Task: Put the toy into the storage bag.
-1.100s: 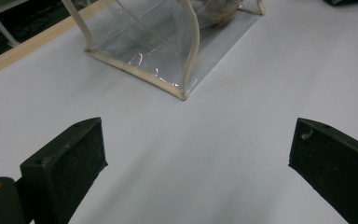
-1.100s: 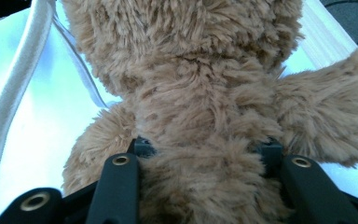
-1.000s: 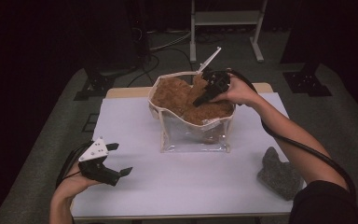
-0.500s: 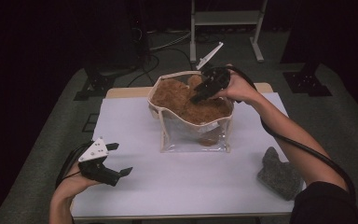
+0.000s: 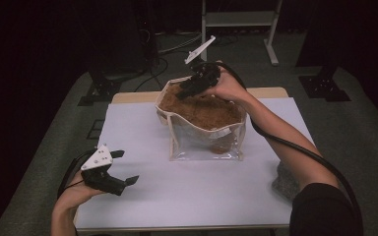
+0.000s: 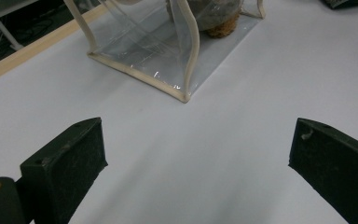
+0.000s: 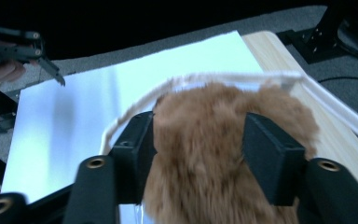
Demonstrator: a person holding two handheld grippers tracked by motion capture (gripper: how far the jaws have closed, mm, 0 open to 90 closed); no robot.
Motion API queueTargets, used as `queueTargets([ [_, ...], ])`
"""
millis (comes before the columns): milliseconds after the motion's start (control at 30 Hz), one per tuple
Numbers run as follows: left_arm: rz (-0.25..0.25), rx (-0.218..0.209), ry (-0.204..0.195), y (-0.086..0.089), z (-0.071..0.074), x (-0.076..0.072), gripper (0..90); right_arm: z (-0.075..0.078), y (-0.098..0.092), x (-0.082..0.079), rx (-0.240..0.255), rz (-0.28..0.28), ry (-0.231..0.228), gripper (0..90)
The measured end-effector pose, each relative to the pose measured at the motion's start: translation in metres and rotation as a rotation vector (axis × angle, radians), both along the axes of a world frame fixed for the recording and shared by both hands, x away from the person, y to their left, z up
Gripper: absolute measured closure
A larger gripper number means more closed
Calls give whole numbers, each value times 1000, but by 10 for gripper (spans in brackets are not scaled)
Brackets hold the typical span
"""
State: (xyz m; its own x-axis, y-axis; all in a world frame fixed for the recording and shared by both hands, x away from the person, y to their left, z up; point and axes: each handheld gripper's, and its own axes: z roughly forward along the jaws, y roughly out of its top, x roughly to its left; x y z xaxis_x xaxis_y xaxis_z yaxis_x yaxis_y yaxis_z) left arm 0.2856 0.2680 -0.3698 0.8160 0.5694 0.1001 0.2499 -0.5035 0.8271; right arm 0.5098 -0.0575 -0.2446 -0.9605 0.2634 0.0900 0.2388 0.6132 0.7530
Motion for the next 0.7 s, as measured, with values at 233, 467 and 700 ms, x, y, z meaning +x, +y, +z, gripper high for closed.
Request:
queueTargets([
  [233, -2, 2, -2, 1, 0, -1, 30, -9, 15, 5, -45, -24, -17, 630],
  [467, -3, 3, 2, 0, -1, -1, 30, -25, 15, 7, -155, -32, 38, 789],
  [700, -5, 3, 2, 1, -2, -2, 30, -38, 13, 8, -189, -26, 75, 807],
])
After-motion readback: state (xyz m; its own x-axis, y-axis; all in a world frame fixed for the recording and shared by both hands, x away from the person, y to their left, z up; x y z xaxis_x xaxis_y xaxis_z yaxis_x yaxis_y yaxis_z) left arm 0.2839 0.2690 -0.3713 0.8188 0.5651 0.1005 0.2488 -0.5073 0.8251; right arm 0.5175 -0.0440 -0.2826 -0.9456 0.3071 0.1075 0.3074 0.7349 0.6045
